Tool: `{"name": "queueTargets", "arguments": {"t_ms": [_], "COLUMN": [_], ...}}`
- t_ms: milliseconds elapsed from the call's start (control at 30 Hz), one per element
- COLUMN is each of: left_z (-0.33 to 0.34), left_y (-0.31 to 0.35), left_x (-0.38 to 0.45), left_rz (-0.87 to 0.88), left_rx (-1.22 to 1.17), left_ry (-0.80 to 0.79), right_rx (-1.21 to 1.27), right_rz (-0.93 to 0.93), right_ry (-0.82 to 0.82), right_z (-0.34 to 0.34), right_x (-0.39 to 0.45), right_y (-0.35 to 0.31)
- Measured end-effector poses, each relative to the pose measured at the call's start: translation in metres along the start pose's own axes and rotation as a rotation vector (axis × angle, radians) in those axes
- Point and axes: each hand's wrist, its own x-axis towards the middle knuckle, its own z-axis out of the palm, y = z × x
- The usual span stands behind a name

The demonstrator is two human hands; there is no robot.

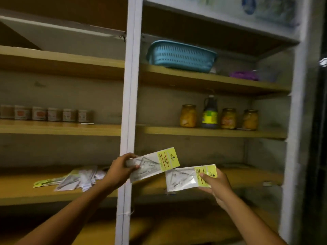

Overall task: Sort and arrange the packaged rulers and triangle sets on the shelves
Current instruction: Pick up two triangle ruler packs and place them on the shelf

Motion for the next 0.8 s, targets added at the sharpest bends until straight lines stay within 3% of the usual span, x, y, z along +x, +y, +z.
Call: {"name": "queueTargets", "arguments": {"t_ms": [367, 800], "left_z": [0.153, 0.301], "left_y": [0.008, 0.006], "left_x": [0.098, 0.236], "left_rz": [0.079, 0.111], "left_rx": [-0.167, -0.259], "left_ry": [-0.209, -0.198], "right_rx": [0.007, -0.167], "right_rz": [0.017, -0.015], "right_ry": [0.208, 0.316], "right_z": [-0.145, -0.245], "right_x": [0.065, 0.196], "right_y": [0.012, 0.007]}}
